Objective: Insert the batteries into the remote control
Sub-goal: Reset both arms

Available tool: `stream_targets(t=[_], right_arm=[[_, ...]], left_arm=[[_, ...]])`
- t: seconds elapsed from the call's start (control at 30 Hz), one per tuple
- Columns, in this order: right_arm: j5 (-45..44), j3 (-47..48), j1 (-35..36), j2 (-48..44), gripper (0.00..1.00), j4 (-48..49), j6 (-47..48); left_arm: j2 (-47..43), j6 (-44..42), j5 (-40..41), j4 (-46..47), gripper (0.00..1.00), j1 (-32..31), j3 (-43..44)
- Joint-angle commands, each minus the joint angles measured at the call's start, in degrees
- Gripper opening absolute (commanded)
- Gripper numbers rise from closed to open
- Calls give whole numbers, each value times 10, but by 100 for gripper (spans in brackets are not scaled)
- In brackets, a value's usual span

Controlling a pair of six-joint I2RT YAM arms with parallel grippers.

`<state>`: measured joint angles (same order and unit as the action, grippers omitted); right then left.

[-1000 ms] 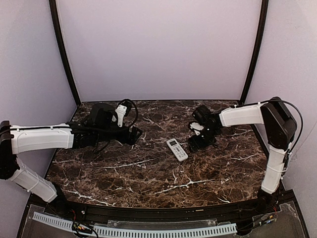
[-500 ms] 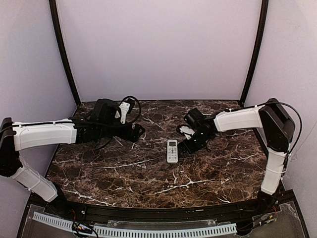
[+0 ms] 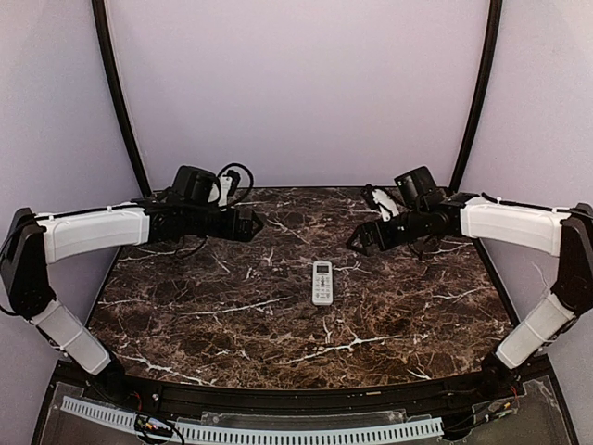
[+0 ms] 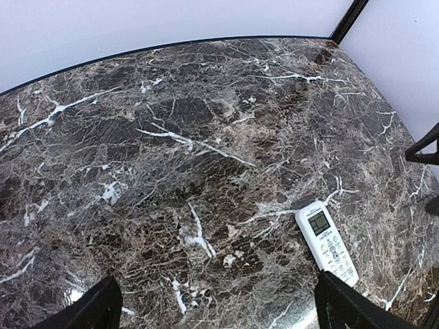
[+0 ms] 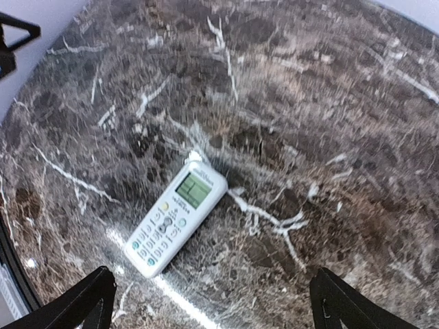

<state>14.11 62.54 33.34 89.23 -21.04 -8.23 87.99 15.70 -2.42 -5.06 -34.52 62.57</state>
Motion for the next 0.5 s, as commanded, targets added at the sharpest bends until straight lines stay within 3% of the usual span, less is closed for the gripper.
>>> stream_targets(t=[0.0,0.3,0.47], right_arm=[[50,-51,-38,-39,99,103,-15],[113,-175,-68,-48,99,246,-52],[132,-206,-67,-44,99,283,-68]], left_arm=[[9,0,-6,-33,99,1,7],[-23,24,35,16,99,2,-134],[-33,39,35,48,98,2,-168]])
